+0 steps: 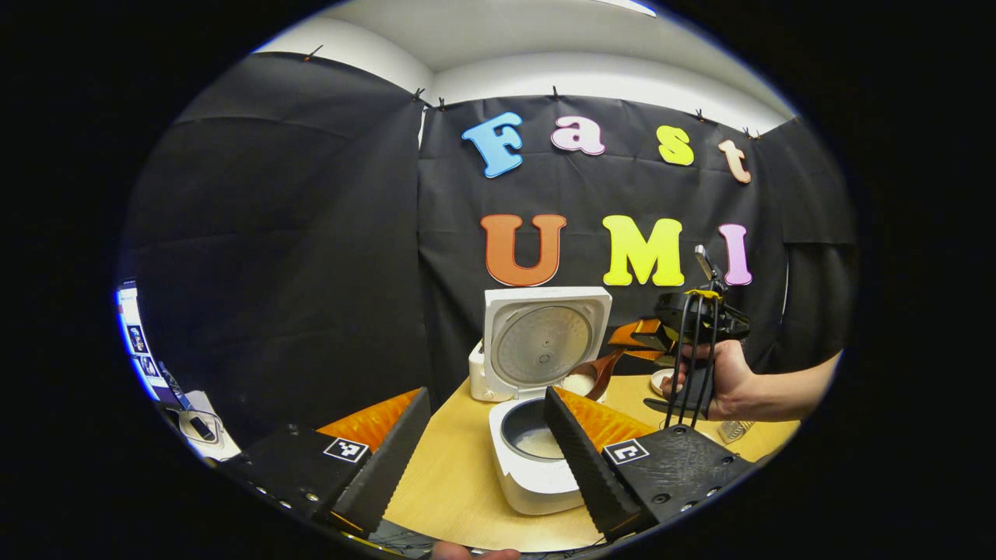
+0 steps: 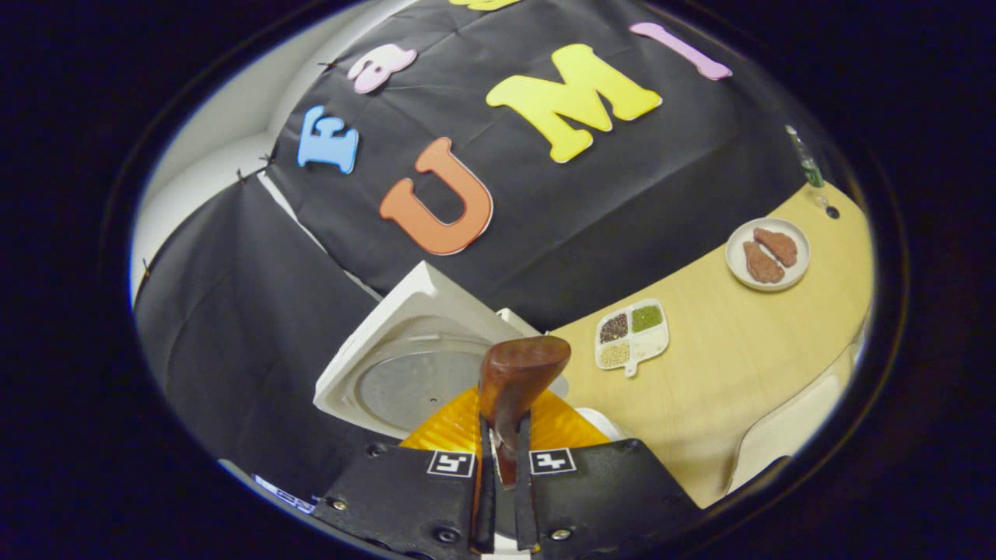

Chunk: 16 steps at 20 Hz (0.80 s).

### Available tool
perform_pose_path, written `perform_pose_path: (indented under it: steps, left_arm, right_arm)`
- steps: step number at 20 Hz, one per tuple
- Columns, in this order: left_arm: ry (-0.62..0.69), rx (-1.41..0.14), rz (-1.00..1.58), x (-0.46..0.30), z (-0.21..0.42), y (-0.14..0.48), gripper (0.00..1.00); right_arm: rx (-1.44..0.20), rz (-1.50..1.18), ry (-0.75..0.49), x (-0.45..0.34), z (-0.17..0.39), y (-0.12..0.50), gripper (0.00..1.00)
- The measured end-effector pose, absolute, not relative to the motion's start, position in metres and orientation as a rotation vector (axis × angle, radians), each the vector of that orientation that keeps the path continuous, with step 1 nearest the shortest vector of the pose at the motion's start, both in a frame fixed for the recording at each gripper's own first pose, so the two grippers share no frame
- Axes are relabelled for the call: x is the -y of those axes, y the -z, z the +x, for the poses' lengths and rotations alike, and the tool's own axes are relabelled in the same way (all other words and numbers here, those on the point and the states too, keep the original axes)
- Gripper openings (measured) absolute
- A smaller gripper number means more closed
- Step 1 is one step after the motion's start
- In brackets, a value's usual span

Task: Close the left gripper, press the button to open the rice cooker; take a wooden spoon from the chopstick holder with the right hand, scoop a spoonful of rice and pour it into the rice cooker, then put the wooden spoon back into the chopstick holder.

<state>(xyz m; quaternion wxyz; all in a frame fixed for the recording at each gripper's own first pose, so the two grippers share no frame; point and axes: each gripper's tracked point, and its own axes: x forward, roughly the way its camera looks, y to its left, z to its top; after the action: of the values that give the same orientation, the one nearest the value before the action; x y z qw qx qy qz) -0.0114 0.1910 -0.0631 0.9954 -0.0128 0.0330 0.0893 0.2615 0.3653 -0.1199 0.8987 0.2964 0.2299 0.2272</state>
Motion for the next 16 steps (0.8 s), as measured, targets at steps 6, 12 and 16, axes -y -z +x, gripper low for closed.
perform_pose_path:
  steps: [6, 12, 16]
  left_arm:
    - [-0.183, -0.073, -0.050, -0.190, -0.008, 0.071, 0.94]
    - [-0.175, -0.067, -0.039, -0.187, -0.008, 0.070, 0.94]
    - [-0.168, -0.070, -0.043, -0.183, -0.010, 0.072, 0.94]
  right_arm:
    - [-0.452, 0.387, -0.516, -0.400, 0.256, 0.123, 0.12]
    - [-0.362, 0.167, -0.566, -0.414, 0.243, 0.108, 0.12]
    - [-0.248, -0.020, -0.617, -0.429, 0.230, 0.086, 0.12]
